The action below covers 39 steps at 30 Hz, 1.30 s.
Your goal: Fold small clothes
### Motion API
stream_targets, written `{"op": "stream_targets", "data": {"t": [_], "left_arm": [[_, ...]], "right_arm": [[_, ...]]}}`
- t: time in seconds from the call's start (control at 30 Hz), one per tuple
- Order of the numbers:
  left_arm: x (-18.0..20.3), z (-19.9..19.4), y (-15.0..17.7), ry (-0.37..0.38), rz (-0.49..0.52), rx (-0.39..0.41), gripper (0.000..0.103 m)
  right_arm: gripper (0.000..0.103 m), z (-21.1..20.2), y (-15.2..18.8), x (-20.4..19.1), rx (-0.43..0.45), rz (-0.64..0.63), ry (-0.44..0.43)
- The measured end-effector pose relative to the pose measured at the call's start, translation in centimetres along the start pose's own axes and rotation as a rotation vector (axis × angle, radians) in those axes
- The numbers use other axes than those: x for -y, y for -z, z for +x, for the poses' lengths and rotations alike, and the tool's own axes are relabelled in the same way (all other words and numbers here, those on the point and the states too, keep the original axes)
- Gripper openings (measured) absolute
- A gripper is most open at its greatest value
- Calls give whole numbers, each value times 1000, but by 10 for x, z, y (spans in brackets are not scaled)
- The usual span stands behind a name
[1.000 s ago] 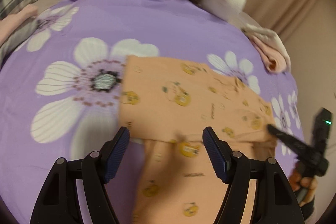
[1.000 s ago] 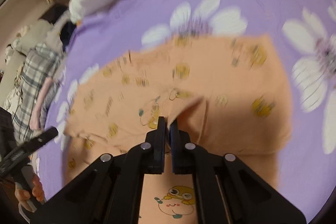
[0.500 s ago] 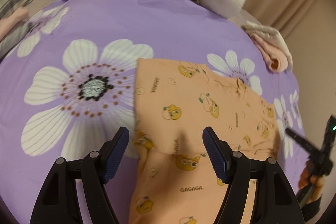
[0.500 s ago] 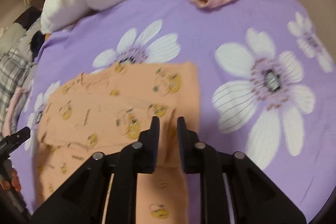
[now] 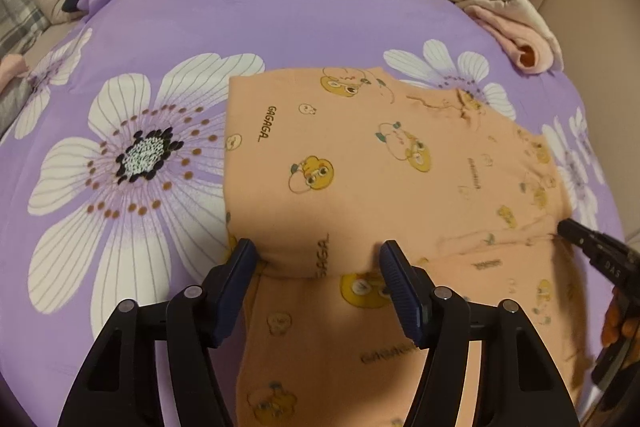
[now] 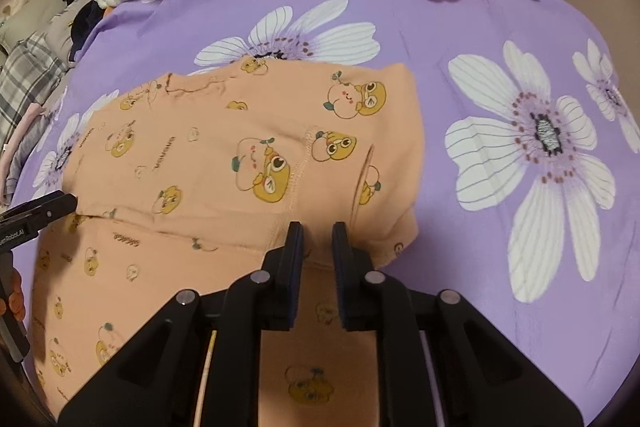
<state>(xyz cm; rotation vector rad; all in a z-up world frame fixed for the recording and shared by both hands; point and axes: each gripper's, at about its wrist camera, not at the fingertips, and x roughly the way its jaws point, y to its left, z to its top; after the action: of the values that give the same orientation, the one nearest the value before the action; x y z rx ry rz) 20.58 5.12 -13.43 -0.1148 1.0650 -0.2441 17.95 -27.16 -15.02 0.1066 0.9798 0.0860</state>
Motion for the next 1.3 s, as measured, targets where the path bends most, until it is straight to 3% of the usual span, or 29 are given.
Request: {"op": "stream_targets", "data": {"t": [0.13,0.23,0.3,0.57,0.73,0.87,1.3], "left_arm": [[-5,-21,15,30,-20,-3,65],[-9,-34,30,47,-38,-5,66],[-15,-44,43,62,-62,-2,71],[-21,-63,83,103,-120,-30,72],[-19,-69,97,124,-140,-39,72],[-15,-71,108,144,-150,-38,78],[-17,-70,124,206,-162,-39,79]], "right_arm": [[19,-28,12,-8,42,-41,16],[34,-47,26,-12,66,-67,21],[37,-61,36,-14,88,-78,26],[55,-109,76,-21,166,-117,51],[59,-125,90,-21,192,-132,56],[64,-131,101,-17,188,-115,56],[65,-108,139,27,88,25,76]]}}
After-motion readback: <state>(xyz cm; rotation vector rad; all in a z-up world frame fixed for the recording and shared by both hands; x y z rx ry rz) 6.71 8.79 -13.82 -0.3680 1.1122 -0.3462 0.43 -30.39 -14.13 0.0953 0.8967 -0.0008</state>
